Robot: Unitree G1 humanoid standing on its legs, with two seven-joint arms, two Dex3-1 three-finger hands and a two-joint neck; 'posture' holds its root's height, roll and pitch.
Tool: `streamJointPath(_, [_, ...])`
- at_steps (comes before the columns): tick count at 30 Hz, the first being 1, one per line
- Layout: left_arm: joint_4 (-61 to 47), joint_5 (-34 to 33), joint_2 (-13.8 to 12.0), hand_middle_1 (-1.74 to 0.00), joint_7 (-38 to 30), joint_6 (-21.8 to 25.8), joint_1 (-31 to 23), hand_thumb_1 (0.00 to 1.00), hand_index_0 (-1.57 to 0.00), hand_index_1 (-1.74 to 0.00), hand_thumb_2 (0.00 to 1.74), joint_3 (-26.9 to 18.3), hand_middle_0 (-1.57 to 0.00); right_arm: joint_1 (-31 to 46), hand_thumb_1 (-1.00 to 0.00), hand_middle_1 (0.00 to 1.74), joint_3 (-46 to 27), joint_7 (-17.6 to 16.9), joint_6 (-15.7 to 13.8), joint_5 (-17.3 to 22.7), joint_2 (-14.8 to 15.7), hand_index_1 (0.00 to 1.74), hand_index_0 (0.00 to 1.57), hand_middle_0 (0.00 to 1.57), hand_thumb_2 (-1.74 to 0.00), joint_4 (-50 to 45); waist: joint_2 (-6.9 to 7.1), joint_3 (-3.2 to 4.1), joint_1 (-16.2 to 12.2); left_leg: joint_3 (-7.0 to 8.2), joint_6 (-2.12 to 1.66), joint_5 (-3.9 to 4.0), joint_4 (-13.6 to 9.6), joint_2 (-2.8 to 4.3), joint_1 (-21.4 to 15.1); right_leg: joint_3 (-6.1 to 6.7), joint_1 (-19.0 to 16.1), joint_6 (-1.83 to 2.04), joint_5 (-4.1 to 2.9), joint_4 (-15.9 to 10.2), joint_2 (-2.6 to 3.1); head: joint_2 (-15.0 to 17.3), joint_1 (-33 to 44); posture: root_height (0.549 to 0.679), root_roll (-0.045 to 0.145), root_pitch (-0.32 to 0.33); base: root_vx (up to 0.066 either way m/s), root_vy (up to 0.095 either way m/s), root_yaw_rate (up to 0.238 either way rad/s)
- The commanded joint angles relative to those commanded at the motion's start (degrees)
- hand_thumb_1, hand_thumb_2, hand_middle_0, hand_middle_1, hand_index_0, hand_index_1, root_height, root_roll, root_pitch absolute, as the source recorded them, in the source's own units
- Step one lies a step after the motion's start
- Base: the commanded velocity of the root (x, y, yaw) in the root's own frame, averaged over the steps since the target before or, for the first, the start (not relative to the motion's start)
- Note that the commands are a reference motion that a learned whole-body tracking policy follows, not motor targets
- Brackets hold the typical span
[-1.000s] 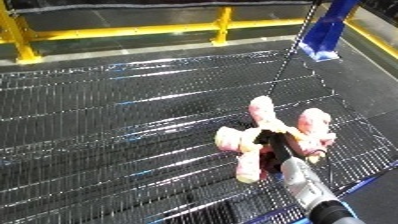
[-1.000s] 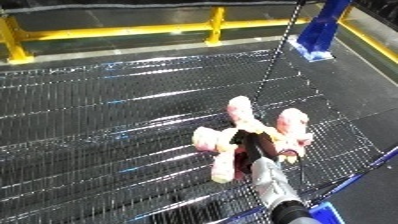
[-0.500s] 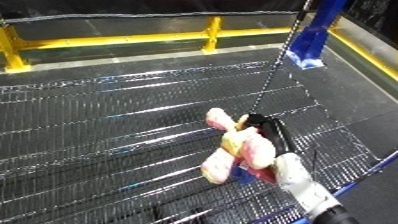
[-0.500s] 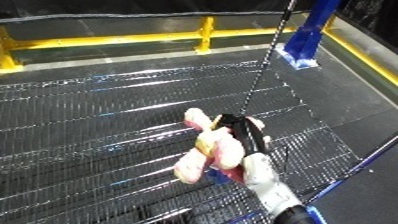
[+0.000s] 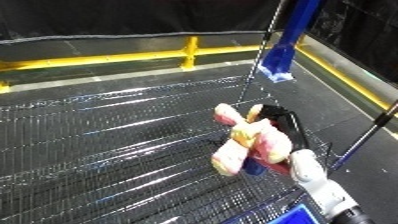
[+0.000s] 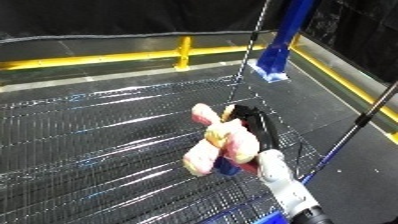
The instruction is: Pick up the object and place it into the box
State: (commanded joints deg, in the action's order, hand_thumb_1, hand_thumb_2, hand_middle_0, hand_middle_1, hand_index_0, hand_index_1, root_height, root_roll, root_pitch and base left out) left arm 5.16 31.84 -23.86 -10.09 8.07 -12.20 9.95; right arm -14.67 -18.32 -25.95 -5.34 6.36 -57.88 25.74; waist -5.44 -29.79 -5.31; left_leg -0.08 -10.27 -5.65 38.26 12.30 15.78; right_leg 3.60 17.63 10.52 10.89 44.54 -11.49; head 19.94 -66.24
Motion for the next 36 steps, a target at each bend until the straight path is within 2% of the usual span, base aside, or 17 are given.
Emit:
streamJointPath(7, [0.3, -1.7, 0.9, -1.74, -0.6, -0.9, -0.8, 1.00, -1.57, -1.74, 1.74, -1.5, -1.57, 11.7, -1.00, 1.74, -12.3, -3.8, -2.1, -0.7, 7.5, 1.74, 1.57, 1.57, -1.74, -11.0, 1.13, 0.00, -2.7, 0.71, 0.17, -0.84, 1.0, 0.83, -2.1, 0.33, -2.5, -0.03, -0.42, -0.8, 0.69, 4.7, -2.9, 0.624, 0.042, -0.262, 0.014, 0.023, -0.078])
streamJointPath(14, [0.8, -2.5, 1.2, -1.74, -1.2, -1.5, -1.3, 1.00, -1.57, -1.74, 1.74, -2.4, -1.57, 17.4, -1.00, 1.74, -20.6, -7.5, -4.8, 1.4, 14.6, 1.74, 1.57, 1.57, -1.74, -15.6, 1.40, 0.38, -5.0, 1.54, 0.18, -1.52, 1.4, 1.42, -3.8, 0.78, -4.1, -0.14, -0.95, -1.9, 1.20, 9.8, -6.6, 0.626, 0.039, -0.280, 0.013, 0.015, -0.074])
streamJointPath(17, [1.2, -2.4, 1.4, -1.74, -1.5, -1.6, -1.4, 1.00, -1.57, -1.74, 1.74, -2.5, -1.57, 18.9, -1.00, 1.74, -23.3, -9.1, -6.1, 2.7, 17.0, 1.74, 1.57, 1.57, -1.74, -15.9, 1.43, 0.72, -6.2, 1.91, 0.11, -1.71, 1.5, 1.64, -4.3, 0.98, -4.7, -0.19, -1.10, -2.4, 1.46, 11.4, -8.1, 0.626, 0.039, -0.285, 0.012, 0.015, -0.080])
streamJointPath(23, [1.9, -2.3, 1.2, -1.74, -2.0, -1.3, -1.1, 1.00, -1.57, -1.74, 1.74, -2.2, -1.57, 20.4, -1.00, 1.74, -26.8, -11.6, -8.0, 5.6, 20.1, 1.74, 1.57, 1.57, -1.74, -13.8, 1.38, 1.06, -7.8, 2.32, 0.05, -1.96, 1.9, 1.93, -4.8, 1.29, -5.1, -0.26, -1.44, -2.7, 1.69, 12.4, -10.1, 0.626, 0.038, -0.294, 0.004, 0.011, -0.048])
streamJointPath(30, [2.5, -1.9, 0.9, -1.74, -2.0, -0.6, -0.8, 1.00, -1.57, -1.74, 1.74, -1.7, -1.57, 21.3, -1.00, 1.74, -29.9, -12.6, -11.5, 13.9, 22.9, 1.74, 1.57, 1.57, -1.74, -5.7, 1.43, 1.66, -9.0, 2.85, -0.18, -2.01, 1.6, 2.22, -5.0, 1.31, -5.5, -0.22, -1.97, -4.0, 1.82, 13.1, -10.3, 0.629, 0.038, -0.291, -0.008, 0.007, -0.040])
streamJointPath(36, [2.4, -2.2, 0.8, -1.74, -1.9, -0.3, -0.7, 1.00, -1.57, -1.74, 1.74, -1.7, -1.57, 22.4, -0.70, 1.22, -30.3, -11.0, -13.3, 18.8, 24.5, 1.22, 1.10, 1.10, -1.22, -0.8, 1.36, 1.83, -9.7, 3.18, -0.23, -1.90, 1.0, 2.20, -5.3, 1.32, -5.7, -0.22, -2.10, -4.9, 1.91, 13.8, -8.1, 0.630, 0.039, -0.288, -0.008, 0.008, -0.041])
